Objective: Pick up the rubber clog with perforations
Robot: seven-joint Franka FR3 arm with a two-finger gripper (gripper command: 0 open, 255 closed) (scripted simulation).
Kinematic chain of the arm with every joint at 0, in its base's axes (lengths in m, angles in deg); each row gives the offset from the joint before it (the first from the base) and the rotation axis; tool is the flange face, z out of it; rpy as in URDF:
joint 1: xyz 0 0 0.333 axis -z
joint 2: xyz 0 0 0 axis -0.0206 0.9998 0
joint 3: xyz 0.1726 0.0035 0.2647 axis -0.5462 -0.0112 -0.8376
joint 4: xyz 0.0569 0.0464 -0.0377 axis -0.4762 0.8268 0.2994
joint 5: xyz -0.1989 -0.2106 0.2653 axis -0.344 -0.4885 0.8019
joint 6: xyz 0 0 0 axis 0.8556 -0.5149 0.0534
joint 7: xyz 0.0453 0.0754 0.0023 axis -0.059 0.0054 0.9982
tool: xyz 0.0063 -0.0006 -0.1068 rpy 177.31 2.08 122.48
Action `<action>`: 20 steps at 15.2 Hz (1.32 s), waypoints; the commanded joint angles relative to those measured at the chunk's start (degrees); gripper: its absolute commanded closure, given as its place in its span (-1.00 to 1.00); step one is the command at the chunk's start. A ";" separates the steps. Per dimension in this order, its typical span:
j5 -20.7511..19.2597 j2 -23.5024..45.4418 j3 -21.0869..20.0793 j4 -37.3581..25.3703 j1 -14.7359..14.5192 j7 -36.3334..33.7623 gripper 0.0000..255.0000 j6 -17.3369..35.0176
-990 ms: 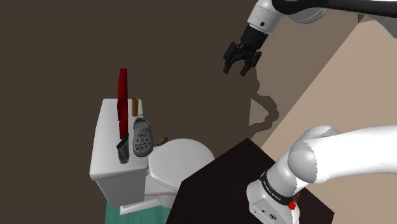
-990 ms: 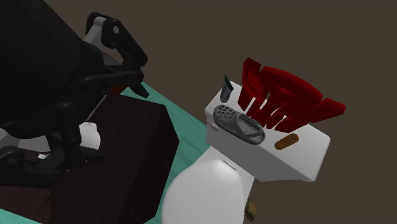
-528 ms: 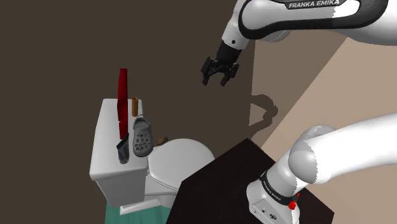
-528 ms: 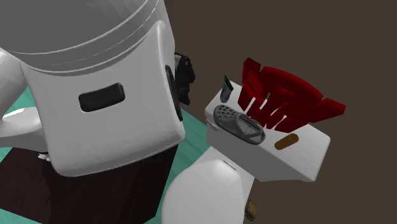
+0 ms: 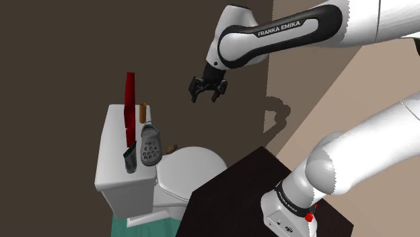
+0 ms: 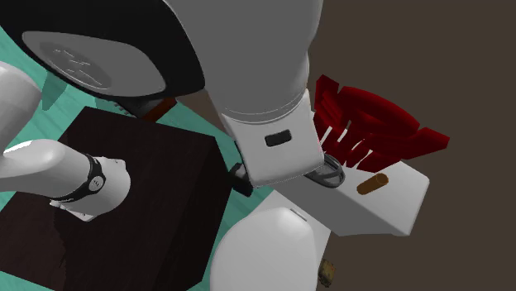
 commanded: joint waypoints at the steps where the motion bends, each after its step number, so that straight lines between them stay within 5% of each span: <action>1: -1.10 4.28 -1.44 -1.26 -0.16 -2.34 -1.00 3.19; 10: -11.35 24.75 -3.99 -10.43 -1.68 -14.25 -1.00 13.73; 20: -21.58 47.41 0.23 -27.98 -8.64 -24.98 -1.00 17.42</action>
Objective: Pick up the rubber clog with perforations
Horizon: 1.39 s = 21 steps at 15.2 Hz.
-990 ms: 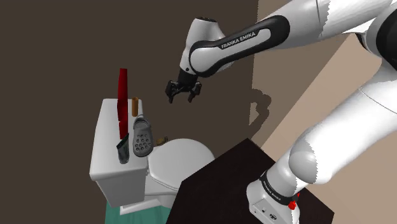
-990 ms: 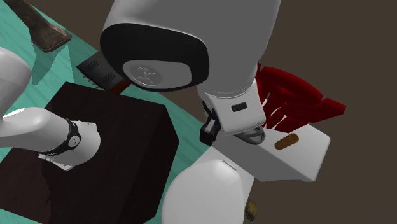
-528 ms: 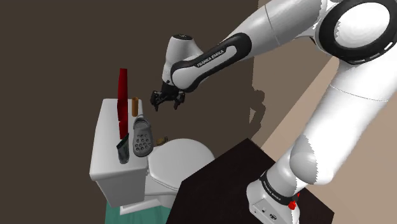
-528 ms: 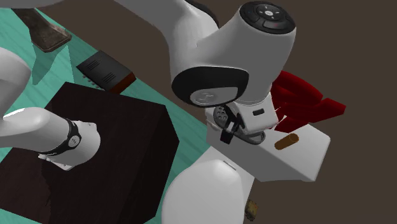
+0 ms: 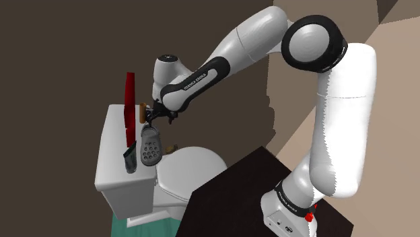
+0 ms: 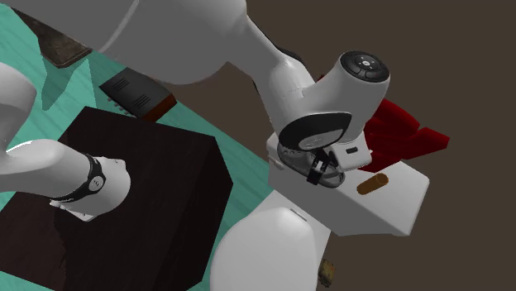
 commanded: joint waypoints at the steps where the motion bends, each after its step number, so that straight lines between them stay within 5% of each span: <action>1: -0.89 2.90 0.72 -2.18 -0.79 -0.84 -1.00 0.65; 9: -2.17 7.05 1.90 -3.07 -1.65 -1.97 -1.00 3.90; 10: -2.17 7.02 1.91 -3.00 -1.58 -1.90 1.00 3.94; 21: -1.80 5.76 1.54 -2.73 -1.38 -1.64 1.00 2.94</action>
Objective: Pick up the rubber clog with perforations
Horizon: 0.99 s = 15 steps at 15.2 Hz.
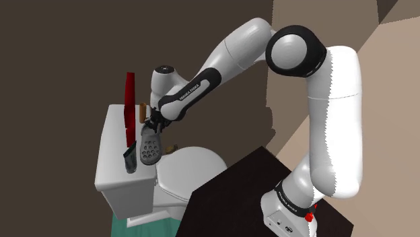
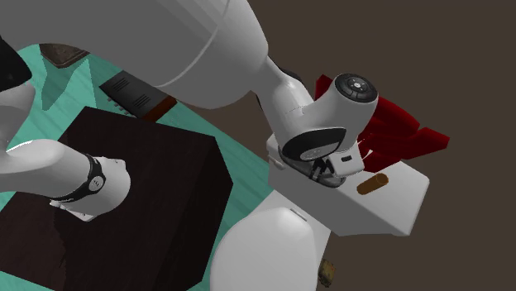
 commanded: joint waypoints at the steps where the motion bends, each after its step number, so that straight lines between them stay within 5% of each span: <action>1: 0.33 -1.13 -0.33 0.24 0.20 0.26 1.00 -0.84; 15: 2.90 -8.38 -2.34 1.03 1.61 2.45 1.00 -7.22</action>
